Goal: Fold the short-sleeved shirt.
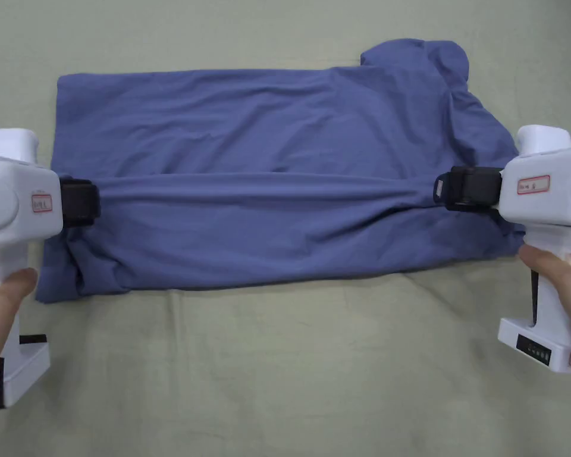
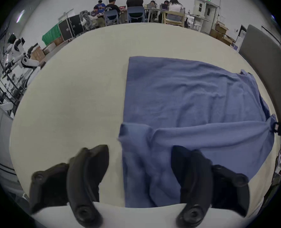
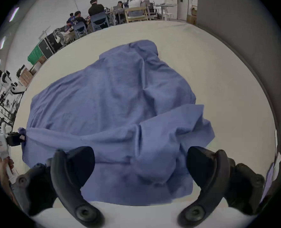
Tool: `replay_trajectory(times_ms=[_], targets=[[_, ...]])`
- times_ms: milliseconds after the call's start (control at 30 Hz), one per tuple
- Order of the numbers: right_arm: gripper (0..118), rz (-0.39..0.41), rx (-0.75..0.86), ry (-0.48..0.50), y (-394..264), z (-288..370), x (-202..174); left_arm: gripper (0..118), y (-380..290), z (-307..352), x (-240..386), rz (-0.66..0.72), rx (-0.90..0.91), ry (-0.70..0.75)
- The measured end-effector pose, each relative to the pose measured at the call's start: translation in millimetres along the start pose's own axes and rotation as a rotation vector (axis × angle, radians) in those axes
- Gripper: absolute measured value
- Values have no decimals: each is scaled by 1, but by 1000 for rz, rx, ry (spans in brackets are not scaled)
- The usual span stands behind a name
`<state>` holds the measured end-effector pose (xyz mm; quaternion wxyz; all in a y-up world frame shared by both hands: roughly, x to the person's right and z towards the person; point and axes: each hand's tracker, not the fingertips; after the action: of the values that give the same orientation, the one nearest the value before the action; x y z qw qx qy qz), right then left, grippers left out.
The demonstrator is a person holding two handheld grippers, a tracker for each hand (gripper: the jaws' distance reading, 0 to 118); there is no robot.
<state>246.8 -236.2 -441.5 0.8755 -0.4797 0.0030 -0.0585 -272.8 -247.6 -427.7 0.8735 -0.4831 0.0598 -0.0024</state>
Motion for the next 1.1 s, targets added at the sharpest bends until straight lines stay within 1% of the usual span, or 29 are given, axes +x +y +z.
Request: replay_trajectory(times_ms=[67,133,167,200,233,267,300,333,367,400,433,467,533,600,633,667,700,733,800,900,1033,1067,1100], targets=[[116,3,31,12,-9,23,2,87,-11,27,-2,1,65,0],[116,-14,48,31,-23,48,3,87,-29,59,-5,13,141,2],[116,-10,67,72,-34,64,4,87,-41,81,-5,0,181,7],[108,4,85,89,-45,78,3,87,-55,100,-3,-13,216,11],[91,22,124,79,-59,95,0,87,-70,121,0,-30,266,17],[60,50,148,63,-73,110,-5,87,-88,141,3,-47,309,-12],[17,68,158,24,-87,121,-9,81,-104,158,4,-61,331,-54],[8,69,173,-7,-103,129,-14,57,-118,171,7,-42,337,-61],[7,78,208,-35,-119,139,-18,7,-127,176,10,-22,306,-35],[7,98,208,-7,-129,146,-22,0,-132,175,14,-9,247,2],[7,110,187,-3,-137,151,-26,0,-137,177,14,4,230,40],[7,117,178,-5,-145,155,-30,0,-138,176,11,-26,181,-5],[7,125,165,4,-151,157,-27,0,-139,176,10,5,210,-20],[7,105,163,19,-154,158,-26,0,-130,159,4,28,182,-39],[7,86,161,33,-154,158,-24,0,-126,153,1,55,198,-51],[7,65,163,47,-153,158,-23,16,-120,145,-2,76,208,-71],[7,56,164,55,-153,157,-23,60,-114,141,-2,90,195,-77],[7,51,159,60,-151,157,-22,82,-106,128,-5,115,157,-99],[7,54,155,61,-149,155,-24,83,-92,97,-11,123,105,-148],[7,67,138,52,-146,148,-25,83,-77,54,-3,91,20,-91],[7,62,101,44,-143,134,-24,82,-73,10,1,48,-59,-91],[7,58,91,44,-143,131,-24,81,-76,16,5,24,-29,-75],[7,54,83,44,-142,127,-24,73,-77,22,5,-16,7,-56]])
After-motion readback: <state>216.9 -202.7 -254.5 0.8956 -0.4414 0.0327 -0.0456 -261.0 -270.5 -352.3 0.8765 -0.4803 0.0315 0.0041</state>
